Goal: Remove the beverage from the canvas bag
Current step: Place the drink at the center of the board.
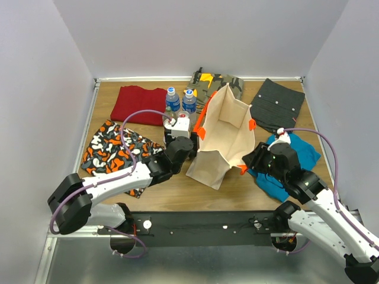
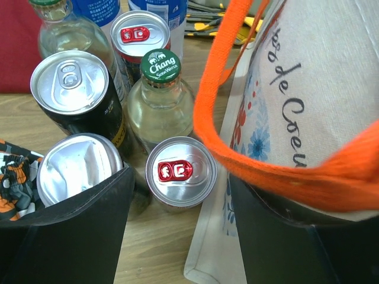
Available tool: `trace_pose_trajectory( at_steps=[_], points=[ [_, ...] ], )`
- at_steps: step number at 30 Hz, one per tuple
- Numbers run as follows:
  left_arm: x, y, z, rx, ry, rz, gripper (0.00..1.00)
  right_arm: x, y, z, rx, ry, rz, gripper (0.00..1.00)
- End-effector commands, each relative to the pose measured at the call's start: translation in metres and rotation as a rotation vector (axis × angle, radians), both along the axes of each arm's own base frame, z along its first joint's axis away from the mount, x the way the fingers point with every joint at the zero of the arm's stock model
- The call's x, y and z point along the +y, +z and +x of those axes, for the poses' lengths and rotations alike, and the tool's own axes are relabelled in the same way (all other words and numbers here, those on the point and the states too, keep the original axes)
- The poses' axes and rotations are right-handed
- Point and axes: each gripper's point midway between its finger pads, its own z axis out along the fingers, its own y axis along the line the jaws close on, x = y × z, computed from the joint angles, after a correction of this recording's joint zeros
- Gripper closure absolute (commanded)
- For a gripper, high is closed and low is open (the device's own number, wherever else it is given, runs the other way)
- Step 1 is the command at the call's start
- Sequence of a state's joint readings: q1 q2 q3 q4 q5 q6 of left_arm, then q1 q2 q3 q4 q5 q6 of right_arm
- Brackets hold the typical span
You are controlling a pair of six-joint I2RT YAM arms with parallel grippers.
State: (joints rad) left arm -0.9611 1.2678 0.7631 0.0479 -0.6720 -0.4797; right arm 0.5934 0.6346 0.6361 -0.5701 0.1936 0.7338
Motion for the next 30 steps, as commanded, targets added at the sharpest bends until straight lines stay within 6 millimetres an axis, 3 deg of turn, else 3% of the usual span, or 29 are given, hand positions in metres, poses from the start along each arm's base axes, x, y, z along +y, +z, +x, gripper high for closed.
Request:
trace_pose_trajectory(
  at_steps=[1, 11, 16, 21, 30],
  points=[
    [-0.003, 0.026, 0.000, -0.031, -0.015, -0.067, 0.25, -0.004, -0.009, -0.003, 0.020, -0.007, -0.018, 0.49],
    [-0.005, 0.048, -0.003, -0.057, -0.040, -0.095, 0.25, -0.004, -0.009, -0.002, 0.021, -0.006, -0.023, 0.49],
    [0.006, 0.062, -0.002, -0.085, 0.001, -0.102, 0.25, -0.004, -0.009, -0.002, 0.018, -0.006, -0.019, 0.49],
    [0.023, 0.060, -0.005, -0.081, 0.045, -0.064, 0.22, -0.004, -0.009, -0.002, 0.021, -0.006, -0.020, 0.49],
    [0.026, 0.044, -0.010, -0.030, 0.040, -0.126, 0.21, -0.004, -0.008, -0.003, 0.018, -0.006, -0.016, 0.48]
  ],
)
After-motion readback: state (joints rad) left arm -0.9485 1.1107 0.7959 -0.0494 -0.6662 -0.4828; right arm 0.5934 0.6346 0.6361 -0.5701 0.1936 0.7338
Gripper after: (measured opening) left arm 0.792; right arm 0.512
